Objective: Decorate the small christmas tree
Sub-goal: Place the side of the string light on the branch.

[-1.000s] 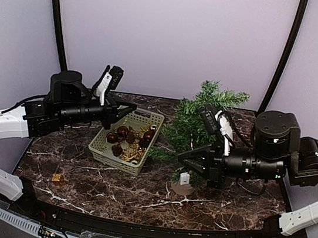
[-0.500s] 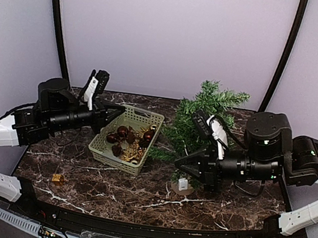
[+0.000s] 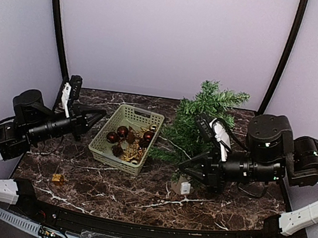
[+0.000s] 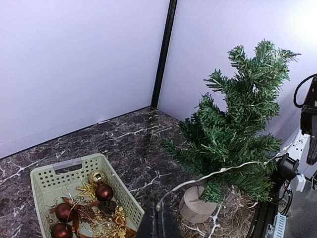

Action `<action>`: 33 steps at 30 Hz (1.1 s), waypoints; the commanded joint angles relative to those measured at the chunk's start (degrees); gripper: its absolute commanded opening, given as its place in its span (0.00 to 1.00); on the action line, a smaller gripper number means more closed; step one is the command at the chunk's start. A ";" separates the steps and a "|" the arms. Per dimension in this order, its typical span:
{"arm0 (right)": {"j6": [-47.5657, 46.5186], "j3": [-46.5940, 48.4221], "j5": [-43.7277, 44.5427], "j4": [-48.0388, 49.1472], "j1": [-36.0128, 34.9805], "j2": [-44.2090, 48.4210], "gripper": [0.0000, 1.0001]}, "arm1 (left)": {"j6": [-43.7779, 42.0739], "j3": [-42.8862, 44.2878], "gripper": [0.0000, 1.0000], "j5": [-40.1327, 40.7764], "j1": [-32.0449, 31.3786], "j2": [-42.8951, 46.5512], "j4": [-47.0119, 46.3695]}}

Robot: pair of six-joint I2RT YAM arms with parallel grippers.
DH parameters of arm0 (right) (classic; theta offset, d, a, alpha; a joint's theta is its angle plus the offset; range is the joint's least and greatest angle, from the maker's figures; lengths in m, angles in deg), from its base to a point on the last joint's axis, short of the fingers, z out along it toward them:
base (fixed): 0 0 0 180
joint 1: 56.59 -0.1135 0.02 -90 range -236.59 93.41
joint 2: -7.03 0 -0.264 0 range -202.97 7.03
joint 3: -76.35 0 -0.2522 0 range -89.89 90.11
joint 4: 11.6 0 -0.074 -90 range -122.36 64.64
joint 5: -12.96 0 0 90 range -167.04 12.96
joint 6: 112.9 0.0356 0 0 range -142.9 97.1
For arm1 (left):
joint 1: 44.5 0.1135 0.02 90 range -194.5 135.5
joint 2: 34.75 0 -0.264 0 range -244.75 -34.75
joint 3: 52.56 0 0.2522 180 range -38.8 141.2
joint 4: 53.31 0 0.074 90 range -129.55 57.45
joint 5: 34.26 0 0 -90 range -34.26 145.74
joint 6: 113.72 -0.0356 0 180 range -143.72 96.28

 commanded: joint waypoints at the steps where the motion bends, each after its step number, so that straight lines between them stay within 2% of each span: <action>1: 1.77 -0.85 -0.42 -1.41 0.35 0.21 0.00 | 0.50 -1.21 0.00 -1.94 0.54 3.16 1.61; 8: 5.56 -1.54 -1.78 -6.20 0.35 1.58 0.00 | 1.29 -3.21 0.00 -2.36 0.54 5.58 3.50; 14: 9.69 -4.02 0.83 -9.59 0.35 3.15 0.00 | 3.51 -6.18 0.00 -3.63 0.54 5.53 3.39; 19: 12.70 -4.61 3.78 -12.33 0.35 5.24 0.00 | 1.77 -4.85 0.00 -7.89 0.52 -1.32 2.47; 25: 15.85 -4.27 9.45 -16.74 0.37 3.64 0.00 | -1.26 0.89 0.00 -14.07 0.29 -11.26 1.55; 33: 18.68 -3.08 14.43 -21.42 0.37 1.97 0.00 | -2.47 3.26 0.00 -15.37 -1.20 -16.48 -1.03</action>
